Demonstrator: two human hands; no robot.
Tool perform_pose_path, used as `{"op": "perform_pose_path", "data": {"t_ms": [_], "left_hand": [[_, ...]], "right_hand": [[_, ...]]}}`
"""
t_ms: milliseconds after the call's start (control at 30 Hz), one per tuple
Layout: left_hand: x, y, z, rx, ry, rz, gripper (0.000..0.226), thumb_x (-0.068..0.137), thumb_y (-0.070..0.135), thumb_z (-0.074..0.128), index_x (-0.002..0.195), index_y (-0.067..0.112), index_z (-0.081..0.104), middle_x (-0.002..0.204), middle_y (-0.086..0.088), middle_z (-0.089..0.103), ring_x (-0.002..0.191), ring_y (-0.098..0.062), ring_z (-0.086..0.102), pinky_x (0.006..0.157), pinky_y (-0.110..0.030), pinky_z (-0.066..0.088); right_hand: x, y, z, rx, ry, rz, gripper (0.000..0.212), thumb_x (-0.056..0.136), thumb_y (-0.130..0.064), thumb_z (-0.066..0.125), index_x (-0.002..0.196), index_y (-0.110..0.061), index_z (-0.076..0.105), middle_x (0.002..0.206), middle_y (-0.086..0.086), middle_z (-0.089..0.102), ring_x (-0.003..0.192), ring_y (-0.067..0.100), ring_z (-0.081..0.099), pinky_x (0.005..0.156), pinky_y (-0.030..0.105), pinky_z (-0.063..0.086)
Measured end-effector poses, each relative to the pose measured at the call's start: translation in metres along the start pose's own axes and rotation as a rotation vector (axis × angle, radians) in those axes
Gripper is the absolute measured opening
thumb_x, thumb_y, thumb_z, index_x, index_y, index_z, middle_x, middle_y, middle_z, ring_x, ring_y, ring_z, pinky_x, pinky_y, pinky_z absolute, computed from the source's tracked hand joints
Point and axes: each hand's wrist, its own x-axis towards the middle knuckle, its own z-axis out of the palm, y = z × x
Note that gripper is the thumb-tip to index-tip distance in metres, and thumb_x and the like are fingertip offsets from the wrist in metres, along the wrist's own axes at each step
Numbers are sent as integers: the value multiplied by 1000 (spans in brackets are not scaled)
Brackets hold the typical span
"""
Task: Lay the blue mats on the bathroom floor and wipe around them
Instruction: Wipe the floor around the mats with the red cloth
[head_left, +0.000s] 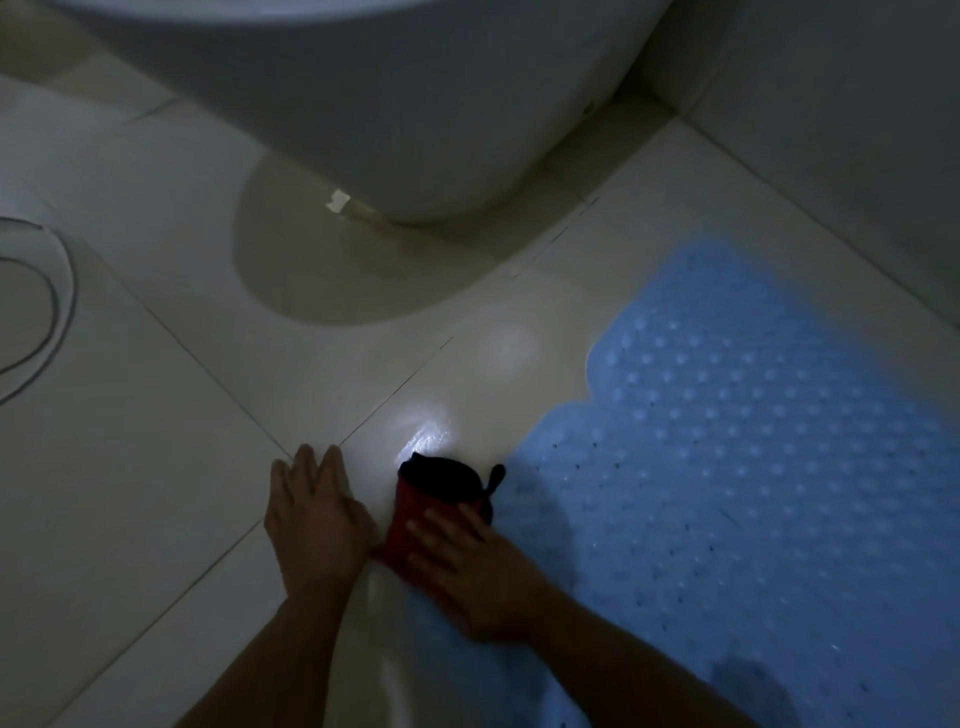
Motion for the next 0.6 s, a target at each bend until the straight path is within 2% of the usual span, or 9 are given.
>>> {"op": "perform_pose_path", "data": {"t_ms": [67, 167, 233, 300, 333, 467, 600], "left_hand": [[5, 3, -2, 1, -4, 30, 65, 90, 20, 54, 153, 13, 43, 163, -19, 33, 153, -43, 17, 117, -62, 27], [14, 10, -4, -9, 9, 70, 69, 84, 27, 45, 152, 12, 45, 161, -19, 35, 152, -44, 19, 116, -63, 28], [17, 15, 0, -2, 26, 101, 69, 82, 25, 47, 150, 12, 48, 159, -20, 38, 151, -45, 22, 114, -63, 30], [19, 18, 6, 8, 26, 119, 65, 84, 21, 55, 148, 12, 50, 159, -19, 39, 151, -44, 22, 112, -64, 33], [21, 20, 11, 14, 38, 141, 64, 83, 21, 55, 147, 12, 52, 158, -19, 41, 150, -44, 24, 110, -65, 35], [37, 35, 31, 51, 117, 285, 68, 78, 35, 38, 138, 14, 62, 151, -18, 51, 144, -46, 37, 102, -64, 42], [64, 78, 49, 82, 138, 489, 65, 79, 37, 40, 137, 18, 63, 153, -13, 50, 145, -42, 37, 111, -61, 30]], "right_hand": [[6, 38, -9, -56, 31, -11, 59, 95, -40, 44, 151, -23, 42, 161, 11, 36, 149, 36, 31, 118, 63, 23], [20, 107, -49, 9, 95, 288, 61, 95, -38, 34, 154, -23, 35, 157, 16, 42, 145, 37, 39, 115, 67, 22], [23, 147, -77, 66, 127, 543, 59, 100, -43, 22, 155, -23, 35, 163, 12, 32, 152, 32, 27, 122, 63, 11], [26, 178, -99, 73, 128, 706, 62, 101, -46, 14, 157, -24, 29, 168, 8, 19, 155, 27, 15, 124, 59, 2], [29, 191, -105, 78, 137, 753, 63, 101, -46, 15, 158, -23, 27, 168, 8, 17, 155, 28, 13, 124, 58, 2], [37, 221, -115, 148, 183, 848, 61, 104, -44, 22, 160, -19, 19, 169, 12, 9, 155, 33, 9, 125, 55, 3], [37, 248, -116, 184, 213, 866, 64, 104, -46, 21, 162, -21, 9, 170, 11, -2, 156, 32, 0, 126, 53, 0]]}}
